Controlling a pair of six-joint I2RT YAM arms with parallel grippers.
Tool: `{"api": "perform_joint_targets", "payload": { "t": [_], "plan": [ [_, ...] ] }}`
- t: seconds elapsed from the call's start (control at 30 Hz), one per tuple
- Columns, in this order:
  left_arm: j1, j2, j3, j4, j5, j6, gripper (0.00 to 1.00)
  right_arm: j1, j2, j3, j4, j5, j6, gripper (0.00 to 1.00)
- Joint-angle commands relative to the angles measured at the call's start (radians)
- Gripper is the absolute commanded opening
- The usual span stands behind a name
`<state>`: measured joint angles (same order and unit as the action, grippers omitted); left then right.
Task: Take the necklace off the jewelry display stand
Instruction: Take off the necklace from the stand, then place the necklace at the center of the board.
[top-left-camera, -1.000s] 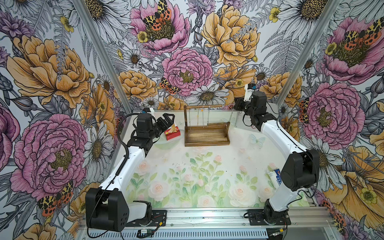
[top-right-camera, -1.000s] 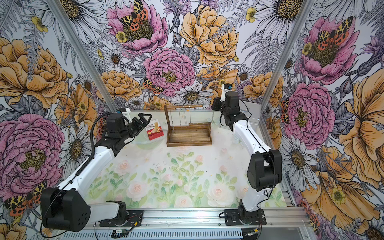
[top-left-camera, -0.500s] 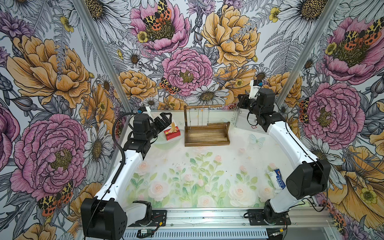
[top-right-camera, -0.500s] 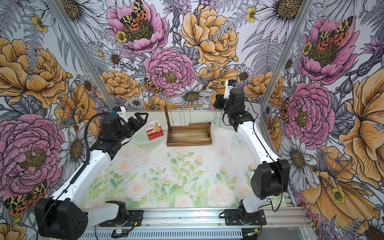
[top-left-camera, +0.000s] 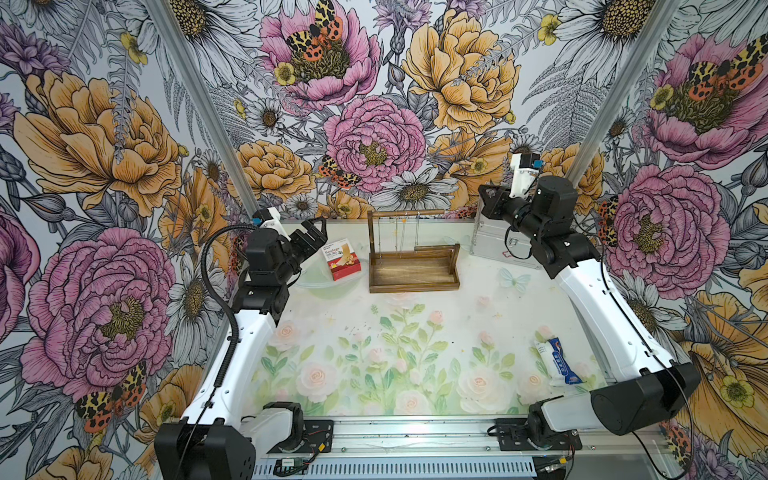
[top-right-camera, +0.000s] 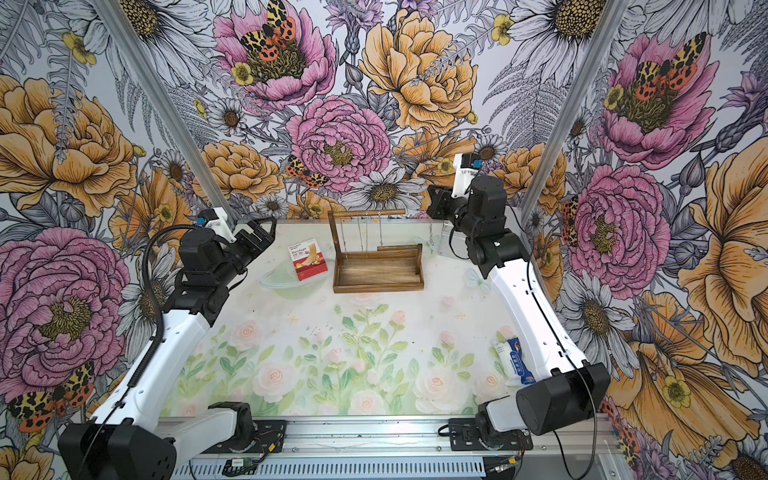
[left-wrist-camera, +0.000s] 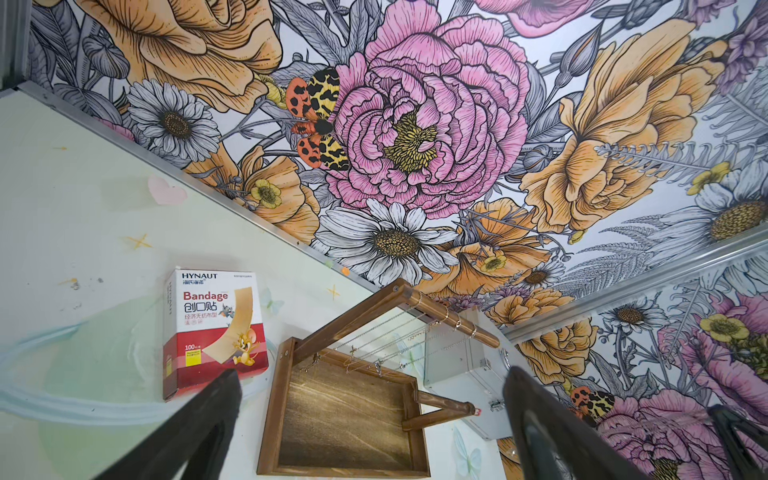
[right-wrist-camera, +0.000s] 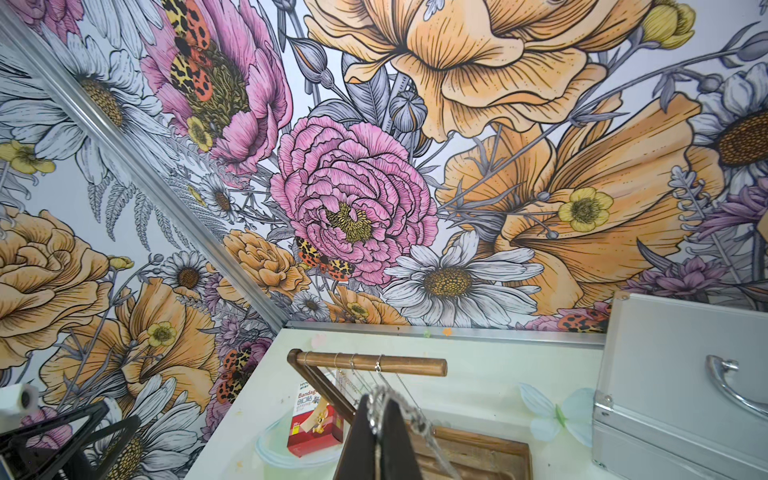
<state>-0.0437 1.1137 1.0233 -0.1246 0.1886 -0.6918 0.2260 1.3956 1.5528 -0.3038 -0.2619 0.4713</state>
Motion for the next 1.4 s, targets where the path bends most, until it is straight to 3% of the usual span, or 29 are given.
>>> {"api": "perform_joint_targets", "payload": {
  "t": [0.0, 0.17, 0.33, 0.43, 0.77, 0.93, 1.13, 1.37],
  "plan": [
    [0.019, -0.028, -0.018, 0.072, 0.049, 0.040, 0.99, 0.007, -0.049, -0.024, -0.043, -0.076, 0.026, 0.00],
    [0.024, -0.031, -0.032, 0.176, 0.174, 0.038, 0.99, 0.022, -0.095, -0.049, -0.067, -0.153, 0.050, 0.00],
    [-0.022, 0.005, -0.028, 0.320, 0.377, 0.017, 0.99, 0.039, -0.143, -0.094, -0.069, -0.221, 0.071, 0.00],
    [-0.105, 0.029, 0.000, 0.351, 0.494, 0.050, 0.99, 0.054, -0.176, -0.126, -0.070, -0.243, 0.076, 0.00],
    [-0.394, 0.081, 0.033, 0.349, 0.690, 0.154, 0.99, 0.094, -0.264, -0.224, -0.075, -0.304, 0.096, 0.00],
    [-0.524, 0.121, 0.069, 0.250, 0.682, 0.238, 0.99, 0.102, -0.315, -0.263, -0.083, -0.345, 0.106, 0.00],
    [-0.728, 0.206, 0.202, -0.081, 0.485, 0.503, 0.99, 0.107, -0.365, -0.296, -0.095, -0.399, 0.113, 0.00],
    [-0.778, 0.298, 0.249, -0.071, 0.434, 0.514, 0.98, 0.116, -0.402, -0.316, -0.106, -0.423, 0.129, 0.00]
  ]
}}
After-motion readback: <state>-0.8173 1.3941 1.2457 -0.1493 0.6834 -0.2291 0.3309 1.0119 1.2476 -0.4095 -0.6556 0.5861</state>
